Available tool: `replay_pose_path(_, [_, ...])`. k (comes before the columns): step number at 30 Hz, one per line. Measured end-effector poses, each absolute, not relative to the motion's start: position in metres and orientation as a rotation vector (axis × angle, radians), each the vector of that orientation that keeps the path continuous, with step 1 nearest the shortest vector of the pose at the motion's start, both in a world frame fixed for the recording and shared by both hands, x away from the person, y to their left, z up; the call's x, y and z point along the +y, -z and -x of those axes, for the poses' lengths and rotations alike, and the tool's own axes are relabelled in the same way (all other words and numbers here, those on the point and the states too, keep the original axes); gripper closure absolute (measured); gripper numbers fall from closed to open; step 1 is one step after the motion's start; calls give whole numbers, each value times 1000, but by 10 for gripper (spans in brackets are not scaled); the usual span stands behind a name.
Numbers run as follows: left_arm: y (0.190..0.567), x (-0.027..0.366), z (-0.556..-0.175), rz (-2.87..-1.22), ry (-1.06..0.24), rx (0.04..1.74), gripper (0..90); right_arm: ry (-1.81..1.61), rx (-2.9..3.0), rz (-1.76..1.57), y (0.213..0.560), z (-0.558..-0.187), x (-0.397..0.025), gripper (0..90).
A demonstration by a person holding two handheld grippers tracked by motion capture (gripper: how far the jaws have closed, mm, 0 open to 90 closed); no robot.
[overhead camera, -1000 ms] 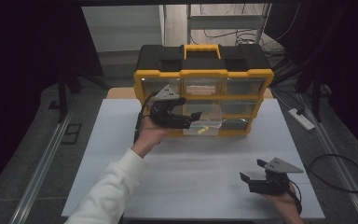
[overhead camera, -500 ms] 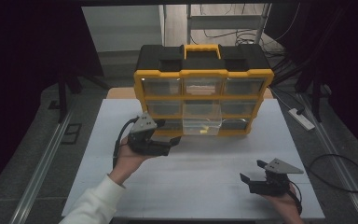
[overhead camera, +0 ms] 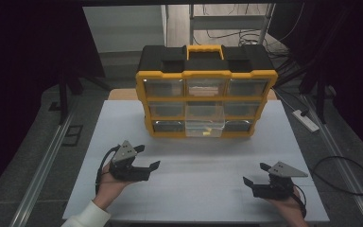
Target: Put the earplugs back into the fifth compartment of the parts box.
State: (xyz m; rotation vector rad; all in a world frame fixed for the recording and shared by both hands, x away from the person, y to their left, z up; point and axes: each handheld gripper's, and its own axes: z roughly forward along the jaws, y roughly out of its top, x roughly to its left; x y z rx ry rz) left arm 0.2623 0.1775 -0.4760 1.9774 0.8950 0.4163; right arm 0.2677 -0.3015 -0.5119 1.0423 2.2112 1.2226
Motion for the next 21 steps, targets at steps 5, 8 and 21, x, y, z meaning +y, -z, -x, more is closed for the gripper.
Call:
replay_pose_path(5, [494, 188, -257, -2005, -421, 924, 173, -1236, 2213, -1031, 511, -266, -302, 133])
replay_pose_path(8, [499, 193, -256, -1997, -420, 941, 173, -1241, 2213, -1029, 511, -266, -302, 133])
replay_pose_path(21, [505, 198, -256, -1988, -403, 955, 168, -1250, 2217, -1015, 511, -266, -302, 135])
